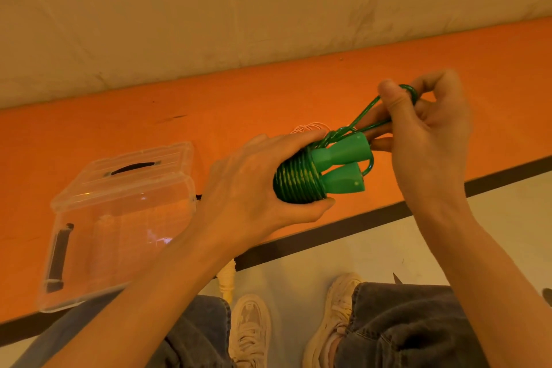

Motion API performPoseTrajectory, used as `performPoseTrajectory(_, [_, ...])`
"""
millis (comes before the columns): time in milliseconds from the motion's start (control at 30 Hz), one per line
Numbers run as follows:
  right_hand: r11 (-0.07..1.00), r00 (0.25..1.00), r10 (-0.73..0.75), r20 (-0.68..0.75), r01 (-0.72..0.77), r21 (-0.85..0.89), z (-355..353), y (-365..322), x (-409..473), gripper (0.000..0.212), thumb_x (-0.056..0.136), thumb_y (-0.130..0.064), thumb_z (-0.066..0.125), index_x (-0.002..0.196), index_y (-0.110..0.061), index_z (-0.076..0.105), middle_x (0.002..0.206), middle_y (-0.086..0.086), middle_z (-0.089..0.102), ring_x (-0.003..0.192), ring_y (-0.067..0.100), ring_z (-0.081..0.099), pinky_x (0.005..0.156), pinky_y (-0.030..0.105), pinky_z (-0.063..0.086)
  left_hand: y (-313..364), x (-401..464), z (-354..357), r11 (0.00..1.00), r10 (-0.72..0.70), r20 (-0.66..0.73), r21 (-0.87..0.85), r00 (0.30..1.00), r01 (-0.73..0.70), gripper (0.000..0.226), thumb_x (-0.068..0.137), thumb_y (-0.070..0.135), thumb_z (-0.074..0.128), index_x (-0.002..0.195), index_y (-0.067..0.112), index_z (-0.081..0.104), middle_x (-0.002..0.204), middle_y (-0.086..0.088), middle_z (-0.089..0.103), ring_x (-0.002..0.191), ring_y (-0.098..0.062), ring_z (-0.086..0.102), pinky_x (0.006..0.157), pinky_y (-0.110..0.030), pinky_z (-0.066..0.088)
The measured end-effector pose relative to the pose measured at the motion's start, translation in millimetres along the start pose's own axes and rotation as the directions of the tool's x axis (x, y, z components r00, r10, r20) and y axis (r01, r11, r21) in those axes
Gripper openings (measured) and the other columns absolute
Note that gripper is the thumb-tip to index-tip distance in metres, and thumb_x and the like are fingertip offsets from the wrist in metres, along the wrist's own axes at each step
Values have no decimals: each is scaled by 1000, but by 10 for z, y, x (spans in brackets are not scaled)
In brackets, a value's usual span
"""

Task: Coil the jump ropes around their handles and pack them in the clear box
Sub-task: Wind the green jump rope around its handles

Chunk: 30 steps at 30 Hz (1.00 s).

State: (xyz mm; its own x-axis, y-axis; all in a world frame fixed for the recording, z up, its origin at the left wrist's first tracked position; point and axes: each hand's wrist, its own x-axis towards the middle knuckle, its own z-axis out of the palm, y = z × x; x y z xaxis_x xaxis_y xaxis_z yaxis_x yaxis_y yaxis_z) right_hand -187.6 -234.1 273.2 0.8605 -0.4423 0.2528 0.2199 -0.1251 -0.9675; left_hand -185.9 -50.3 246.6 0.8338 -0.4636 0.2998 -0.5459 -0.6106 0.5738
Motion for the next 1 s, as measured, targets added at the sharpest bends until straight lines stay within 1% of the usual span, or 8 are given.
performPoseTrajectory(67, [996,998,69,-11,-68,49,-29,12,34,19,95,-15,57,90,-10,39,58,5,64,47,19,62,46,27,50,15,7,26,1000,-10,39,5,999,10,70,69,65,61,134,44,46,114,26,59,96,-2,53,78,-29,48])
performPoseTrajectory(167, [996,997,83,0,-83,36,-24,35,36,20,91,-16,63,87,-8,45,57,3,66,50,16,62,50,26,52,7,-30,62,999,-49,101,-4,994,49,71,73,65,63,138,43,42,123,25,55,107,2,50,92,-7,30])
performPoseTrajectory(233, [998,998,63,20,-64,23,-5,40,20,20,89,-14,66,84,-11,46,57,2,66,54,13,64,53,25,53,-7,-60,90,976,-94,204,-176,974,131,73,74,60,69,138,44,39,124,25,52,115,5,49,97,-19,39])
performPoseTrajectory(433, [986,986,153,61,-157,60,18,57,44,15,87,-25,67,96,-14,62,96,6,70,93,14,67,65,23,56,27,-21,123,870,-265,227,-363,937,334,66,62,54,78,120,52,46,104,28,55,92,14,55,72,-6,44])
performPoseTrajectory(600, [862,857,470,213,-497,97,51,98,24,56,74,-48,64,117,-11,60,113,10,67,93,19,69,68,30,58,5,45,107,784,-398,117,-472,910,403,65,63,37,86,118,37,51,103,14,60,75,4,62,60,-10,48])
performPoseTrajectory(700, [821,767,526,367,-571,19,73,130,-54,61,72,-30,73,125,-6,53,112,15,67,89,22,71,69,32,59,5,73,94,757,-426,104,-504,899,417,66,67,27,86,124,27,52,105,7,61,70,8,64,55,-8,46])
performPoseTrajectory(800, [846,788,489,374,-532,14,88,145,-80,44,82,-12,70,122,-4,54,105,16,70,83,19,72,66,29,59,-1,75,36,710,-437,175,-536,882,458,67,67,29,83,126,29,51,108,7,62,77,3,66,61,-12,52])
performPoseTrajectory(1000, [863,809,458,370,-505,36,76,162,-18,34,85,-10,68,116,-2,58,99,15,71,81,20,70,68,29,60,-97,151,-225,615,-391,391,-562,833,553,57,71,38,71,126,34,55,113,8,68,92,-8,70,70,-23,57])
